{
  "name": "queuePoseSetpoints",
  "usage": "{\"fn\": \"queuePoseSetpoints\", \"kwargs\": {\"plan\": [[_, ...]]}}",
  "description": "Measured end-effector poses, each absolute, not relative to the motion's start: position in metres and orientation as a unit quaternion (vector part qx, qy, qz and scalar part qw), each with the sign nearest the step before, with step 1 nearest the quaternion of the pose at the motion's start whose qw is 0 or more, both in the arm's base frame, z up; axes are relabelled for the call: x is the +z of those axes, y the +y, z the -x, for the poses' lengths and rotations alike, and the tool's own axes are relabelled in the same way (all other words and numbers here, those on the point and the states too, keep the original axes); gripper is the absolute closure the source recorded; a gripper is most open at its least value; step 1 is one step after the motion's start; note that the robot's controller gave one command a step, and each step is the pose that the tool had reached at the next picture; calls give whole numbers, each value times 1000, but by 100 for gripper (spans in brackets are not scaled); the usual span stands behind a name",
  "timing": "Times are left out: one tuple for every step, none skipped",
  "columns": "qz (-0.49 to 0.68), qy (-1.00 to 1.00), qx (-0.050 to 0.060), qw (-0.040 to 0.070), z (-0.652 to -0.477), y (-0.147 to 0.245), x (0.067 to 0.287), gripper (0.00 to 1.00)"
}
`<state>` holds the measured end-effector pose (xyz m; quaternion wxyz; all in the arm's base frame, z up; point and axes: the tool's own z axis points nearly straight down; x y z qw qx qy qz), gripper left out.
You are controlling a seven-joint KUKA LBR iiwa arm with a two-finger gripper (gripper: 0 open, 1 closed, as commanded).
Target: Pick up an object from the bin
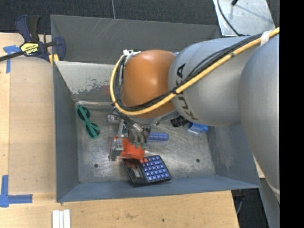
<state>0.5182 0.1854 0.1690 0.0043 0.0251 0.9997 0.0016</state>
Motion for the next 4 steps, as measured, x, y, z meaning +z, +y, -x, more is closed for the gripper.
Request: {"fn": "queuePoseSetpoints", "kwargs": {"plan": [[-41,999,1,0,-509,154,130,0],[-82,997,3,7,-520,124,90,100],[-82,997,3,7,-520,124,90,100],[-82,997,3,7,-520,124,90,100]]}}
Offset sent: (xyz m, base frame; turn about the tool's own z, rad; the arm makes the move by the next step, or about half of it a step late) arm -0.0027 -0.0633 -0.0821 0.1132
